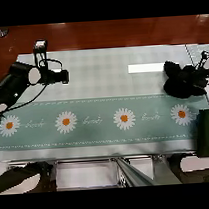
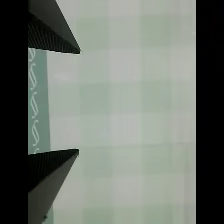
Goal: Fold the shirts.
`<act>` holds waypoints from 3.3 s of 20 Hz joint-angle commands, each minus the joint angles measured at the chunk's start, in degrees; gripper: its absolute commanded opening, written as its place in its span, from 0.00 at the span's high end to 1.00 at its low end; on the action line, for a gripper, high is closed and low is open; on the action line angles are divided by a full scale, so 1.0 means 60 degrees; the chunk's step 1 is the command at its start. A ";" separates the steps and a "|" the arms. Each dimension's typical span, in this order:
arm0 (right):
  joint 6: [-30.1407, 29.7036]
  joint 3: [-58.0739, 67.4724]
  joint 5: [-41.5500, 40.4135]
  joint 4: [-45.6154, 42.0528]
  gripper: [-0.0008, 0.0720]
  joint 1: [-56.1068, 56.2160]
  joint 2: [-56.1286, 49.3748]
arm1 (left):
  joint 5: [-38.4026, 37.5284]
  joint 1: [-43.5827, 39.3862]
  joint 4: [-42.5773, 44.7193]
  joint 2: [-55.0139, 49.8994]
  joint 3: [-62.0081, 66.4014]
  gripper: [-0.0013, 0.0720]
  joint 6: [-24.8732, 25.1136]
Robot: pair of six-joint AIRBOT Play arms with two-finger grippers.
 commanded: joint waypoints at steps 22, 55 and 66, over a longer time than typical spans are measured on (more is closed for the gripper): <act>-0.3996 0.7096 0.0827 0.4881 0.95 0.1942 0.5424 | -0.1701 -0.0117 -0.2412 0.6455 -0.1931 0.03 0.1508; -0.2761 -0.4411 0.2969 0.3071 0.15 -0.0597 0.6051 | -0.3209 0.1770 -0.5599 0.2932 -0.3217 0.03 0.3078; -0.3654 -0.7737 0.2244 0.6801 0.15 0.1574 0.7526 | -0.2572 0.2495 -0.8939 0.0965 -0.4732 0.03 0.7260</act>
